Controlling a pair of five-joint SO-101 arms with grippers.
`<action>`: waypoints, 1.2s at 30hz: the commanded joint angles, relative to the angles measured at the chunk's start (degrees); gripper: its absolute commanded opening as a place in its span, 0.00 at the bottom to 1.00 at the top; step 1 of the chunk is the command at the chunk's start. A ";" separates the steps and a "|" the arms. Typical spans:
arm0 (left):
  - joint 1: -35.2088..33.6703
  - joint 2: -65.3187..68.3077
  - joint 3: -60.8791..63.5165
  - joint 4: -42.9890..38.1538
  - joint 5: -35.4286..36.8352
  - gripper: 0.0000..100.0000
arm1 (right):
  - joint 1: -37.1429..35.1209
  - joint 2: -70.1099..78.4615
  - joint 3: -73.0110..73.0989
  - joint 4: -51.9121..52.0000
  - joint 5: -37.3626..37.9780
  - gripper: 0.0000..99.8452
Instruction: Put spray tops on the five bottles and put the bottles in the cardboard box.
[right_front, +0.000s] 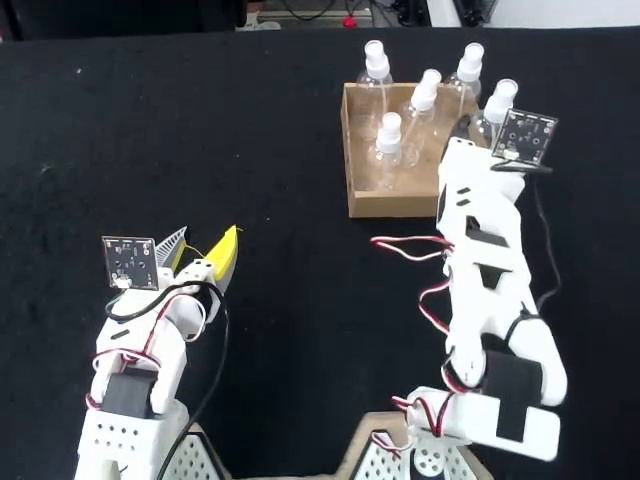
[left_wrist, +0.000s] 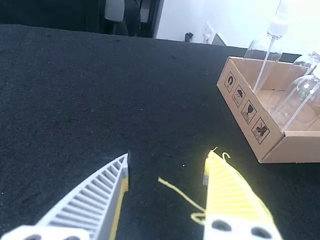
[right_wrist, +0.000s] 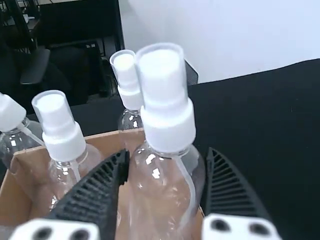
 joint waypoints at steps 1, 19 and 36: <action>-0.13 -0.53 1.27 0.18 -0.18 0.24 | -0.26 0.13 -3.38 -3.25 -0.18 0.16; -0.13 -0.53 1.27 0.18 -0.18 0.24 | -0.44 8.84 2.95 -22.59 -0.18 0.16; -0.13 -0.53 1.27 0.18 -0.18 0.24 | -0.62 9.27 2.86 -18.64 5.27 0.16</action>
